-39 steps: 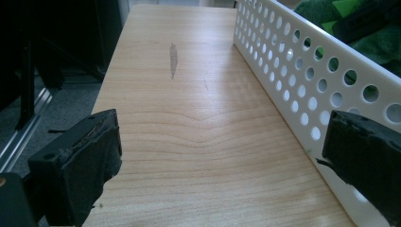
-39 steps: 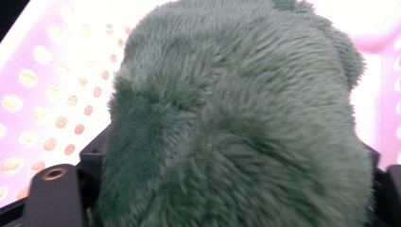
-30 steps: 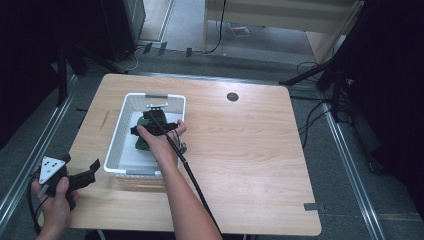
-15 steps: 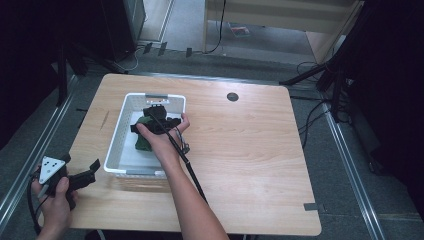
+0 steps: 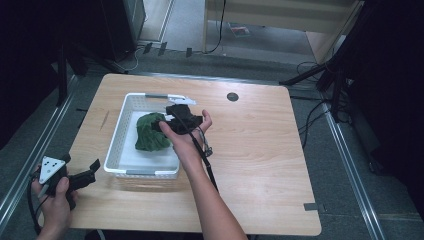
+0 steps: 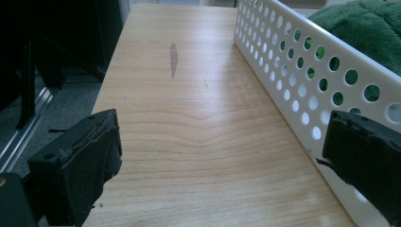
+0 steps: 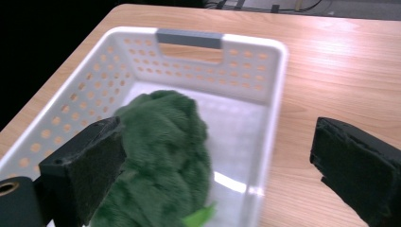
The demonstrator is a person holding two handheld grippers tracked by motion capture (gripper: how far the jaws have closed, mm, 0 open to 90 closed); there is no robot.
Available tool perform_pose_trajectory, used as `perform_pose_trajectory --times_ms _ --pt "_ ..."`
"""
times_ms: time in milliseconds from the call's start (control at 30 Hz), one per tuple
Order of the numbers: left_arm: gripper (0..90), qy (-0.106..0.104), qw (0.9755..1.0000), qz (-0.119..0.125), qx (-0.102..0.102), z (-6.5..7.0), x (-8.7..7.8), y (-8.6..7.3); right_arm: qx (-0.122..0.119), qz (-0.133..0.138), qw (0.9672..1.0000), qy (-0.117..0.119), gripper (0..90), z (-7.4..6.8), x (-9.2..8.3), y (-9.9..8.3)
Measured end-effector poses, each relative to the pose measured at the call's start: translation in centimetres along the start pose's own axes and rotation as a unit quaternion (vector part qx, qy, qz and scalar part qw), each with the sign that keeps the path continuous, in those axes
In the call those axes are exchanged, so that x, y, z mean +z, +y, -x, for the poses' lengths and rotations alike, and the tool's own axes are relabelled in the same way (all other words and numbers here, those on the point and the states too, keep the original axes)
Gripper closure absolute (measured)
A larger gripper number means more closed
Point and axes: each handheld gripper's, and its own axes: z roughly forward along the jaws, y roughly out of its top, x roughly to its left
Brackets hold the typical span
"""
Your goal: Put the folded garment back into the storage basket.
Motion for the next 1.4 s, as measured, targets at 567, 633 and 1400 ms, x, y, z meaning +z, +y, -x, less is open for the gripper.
perform_pose_trajectory --times_ms 567,633,1400 --pt "0.0 0.001 1.0 0.0 0.0 0.0 0.0 0.0 0.031 0.024 0.9984 -0.041 5.2 8.4 -3.2 -2.2" --pt "0.0 0.001 1.0 0.0 0.0 0.0 0.0 0.0 0.033 0.025 0.998 -0.048 5.5 9.3 -3.5 -2.6" --pt "0.0 0.003 1.0 0.002 0.0 0.1 0.0 0.0 0.054 0.032 0.9929 -0.101 7.1 18.2 -6.3 -8.7"
